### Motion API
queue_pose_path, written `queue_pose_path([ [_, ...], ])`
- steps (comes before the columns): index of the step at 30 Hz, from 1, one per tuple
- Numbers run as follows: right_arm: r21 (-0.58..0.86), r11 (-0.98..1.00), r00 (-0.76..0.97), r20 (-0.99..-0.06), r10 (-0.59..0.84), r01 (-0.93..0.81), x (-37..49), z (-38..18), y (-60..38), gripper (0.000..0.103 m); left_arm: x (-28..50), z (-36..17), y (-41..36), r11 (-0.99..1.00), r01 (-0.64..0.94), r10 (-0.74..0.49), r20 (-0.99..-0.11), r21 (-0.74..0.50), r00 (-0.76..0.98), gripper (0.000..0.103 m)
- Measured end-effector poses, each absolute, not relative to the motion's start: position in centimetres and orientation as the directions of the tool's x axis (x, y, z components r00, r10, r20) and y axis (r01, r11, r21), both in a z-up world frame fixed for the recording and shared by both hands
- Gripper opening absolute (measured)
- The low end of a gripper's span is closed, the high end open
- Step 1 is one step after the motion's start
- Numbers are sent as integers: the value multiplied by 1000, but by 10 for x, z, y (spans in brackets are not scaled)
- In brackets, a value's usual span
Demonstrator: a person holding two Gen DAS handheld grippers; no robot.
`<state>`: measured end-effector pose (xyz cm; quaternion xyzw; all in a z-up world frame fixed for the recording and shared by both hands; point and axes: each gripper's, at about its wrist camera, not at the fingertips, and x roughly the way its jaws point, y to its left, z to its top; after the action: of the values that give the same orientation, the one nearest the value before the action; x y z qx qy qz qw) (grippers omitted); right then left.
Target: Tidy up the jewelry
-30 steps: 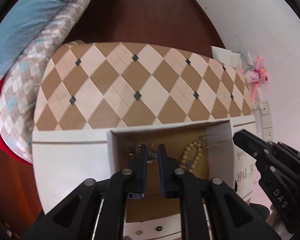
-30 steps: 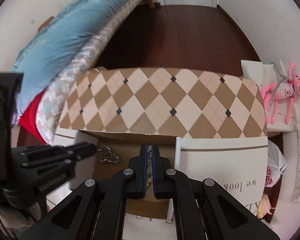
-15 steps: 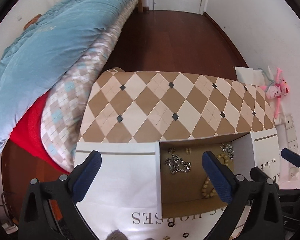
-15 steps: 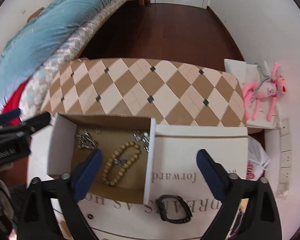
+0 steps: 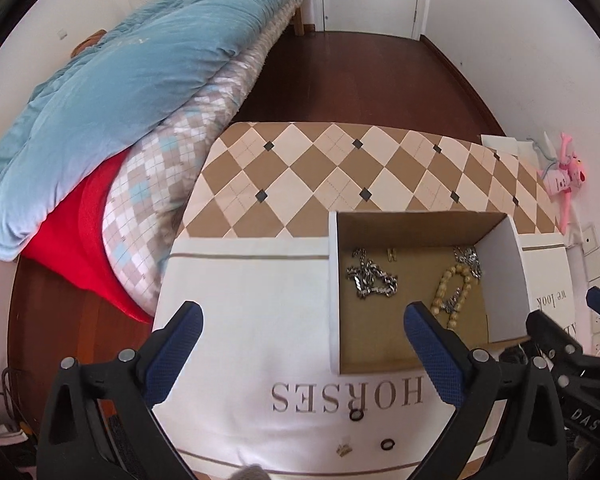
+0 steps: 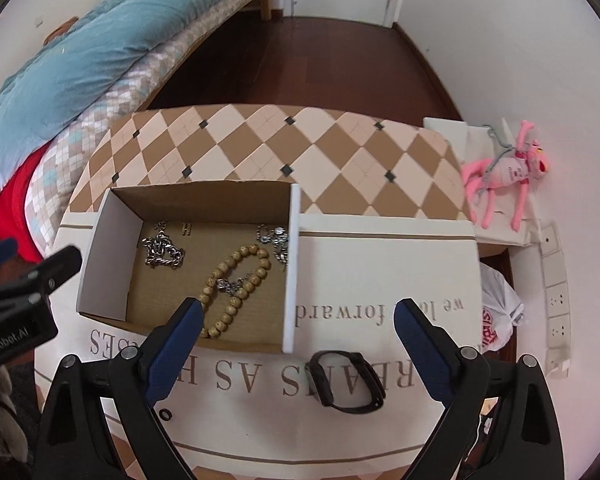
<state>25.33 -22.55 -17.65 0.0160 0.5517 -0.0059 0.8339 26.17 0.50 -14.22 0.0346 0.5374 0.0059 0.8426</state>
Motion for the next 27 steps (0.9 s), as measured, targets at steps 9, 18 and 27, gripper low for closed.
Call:
queue_pose_path([
  [9,6,998,501,-865,-24,58,209,-139,-231,98,214,-105,5,998,1,53,-849,62,526,103],
  [18,10,998,608,-793,-25,55,167,-85,-230,97,178,-62,-3,999,43,-10,-811,19,586,103],
  [27,57,997,656,-755,8,53,140,-51,-235,97,154,-27,-1,999,12,20,-772,36,636,103],
])
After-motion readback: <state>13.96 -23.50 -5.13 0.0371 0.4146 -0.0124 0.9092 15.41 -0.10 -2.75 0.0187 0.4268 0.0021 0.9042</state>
